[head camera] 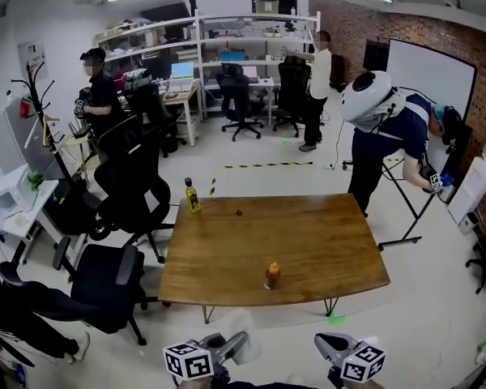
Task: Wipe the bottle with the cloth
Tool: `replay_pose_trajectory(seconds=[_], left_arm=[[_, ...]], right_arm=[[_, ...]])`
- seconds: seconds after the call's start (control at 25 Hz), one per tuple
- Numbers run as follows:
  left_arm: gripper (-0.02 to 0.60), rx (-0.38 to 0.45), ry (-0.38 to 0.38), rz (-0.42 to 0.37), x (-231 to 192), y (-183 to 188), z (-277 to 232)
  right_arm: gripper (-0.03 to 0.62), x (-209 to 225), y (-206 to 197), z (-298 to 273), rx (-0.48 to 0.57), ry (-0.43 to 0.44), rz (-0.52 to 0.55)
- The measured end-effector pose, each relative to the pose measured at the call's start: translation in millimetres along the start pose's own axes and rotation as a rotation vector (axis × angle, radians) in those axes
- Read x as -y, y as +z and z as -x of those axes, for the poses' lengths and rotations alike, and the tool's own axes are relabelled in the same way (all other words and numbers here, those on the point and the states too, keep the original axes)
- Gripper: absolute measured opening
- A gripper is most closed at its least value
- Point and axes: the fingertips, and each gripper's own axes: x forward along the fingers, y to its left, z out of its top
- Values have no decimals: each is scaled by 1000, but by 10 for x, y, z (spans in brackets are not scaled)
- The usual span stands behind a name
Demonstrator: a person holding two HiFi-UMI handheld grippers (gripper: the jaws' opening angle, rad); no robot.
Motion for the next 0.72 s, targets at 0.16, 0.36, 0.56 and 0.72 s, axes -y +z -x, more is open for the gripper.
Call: replay_pose_trajectory(seconds=[0.16, 0.36, 0.56, 0.72], left_arm=[[98, 14, 29, -22, 39, 3, 8], [99, 9, 51, -64, 64, -18, 19], [98, 14, 67, -56, 47, -19, 42], [98, 15, 64, -64, 48, 16, -8]], right_arm=[[3, 4, 50, 0, 11, 13, 16], [3, 108, 34, 16, 13, 7, 20], [3, 141, -34, 39, 6, 2, 0], [3, 186, -16, -2, 15, 6, 10]])
